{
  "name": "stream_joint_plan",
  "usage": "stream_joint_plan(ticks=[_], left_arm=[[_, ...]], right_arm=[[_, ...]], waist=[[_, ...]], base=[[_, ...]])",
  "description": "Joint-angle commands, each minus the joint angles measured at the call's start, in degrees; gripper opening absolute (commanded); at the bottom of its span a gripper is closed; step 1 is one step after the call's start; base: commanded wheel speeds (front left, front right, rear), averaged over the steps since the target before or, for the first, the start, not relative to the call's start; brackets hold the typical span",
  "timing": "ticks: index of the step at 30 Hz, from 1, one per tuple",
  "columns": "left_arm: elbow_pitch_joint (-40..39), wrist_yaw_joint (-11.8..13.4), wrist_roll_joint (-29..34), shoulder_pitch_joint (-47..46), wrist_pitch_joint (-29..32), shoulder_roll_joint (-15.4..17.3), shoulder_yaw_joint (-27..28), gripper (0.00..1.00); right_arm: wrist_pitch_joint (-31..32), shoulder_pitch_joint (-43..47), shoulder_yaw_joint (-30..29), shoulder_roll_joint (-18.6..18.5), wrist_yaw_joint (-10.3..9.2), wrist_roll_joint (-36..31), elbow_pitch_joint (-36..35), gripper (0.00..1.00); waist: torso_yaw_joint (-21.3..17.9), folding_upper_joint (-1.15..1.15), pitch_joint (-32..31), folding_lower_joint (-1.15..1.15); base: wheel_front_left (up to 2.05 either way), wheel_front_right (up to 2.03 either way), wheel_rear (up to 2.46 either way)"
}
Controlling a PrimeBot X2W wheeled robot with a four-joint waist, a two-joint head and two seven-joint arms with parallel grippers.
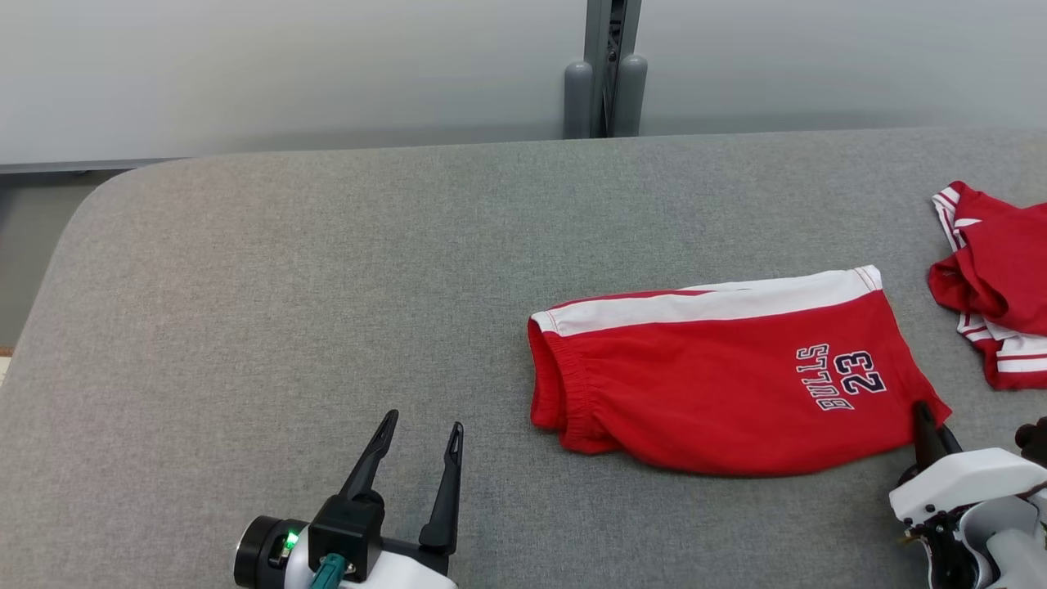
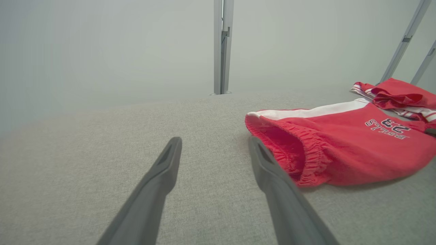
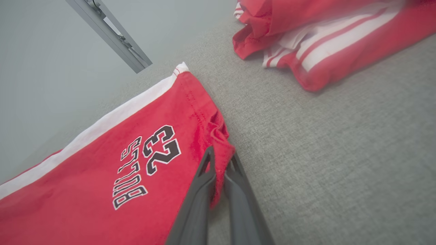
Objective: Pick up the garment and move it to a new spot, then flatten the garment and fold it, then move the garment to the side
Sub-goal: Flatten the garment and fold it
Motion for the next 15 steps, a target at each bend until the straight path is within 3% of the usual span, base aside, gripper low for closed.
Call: stream_joint_plan(ticks=[1,15], left_arm=[[0.2,0.0,-0.2,0.4,-0.2,0.2,0.0,1.00],[0.7,-0.5,-0.4,1.4,-0.2,-0.1,0.1,1.00]], right_arm=[[-0.4,0.7,-0.2,-0.2,-0.02,-0.1,0.2,0.00],[-0.5,1.1,-1.4,0.7,-0.02,-3.0,-4.4,0.00]], waist=[[-0.1,0.00,-0.5,0.00],[1.5,0.00,-2.9,0.00]], base=[[0.00,0.00,0.00],[0.00,0.00,0.00]])
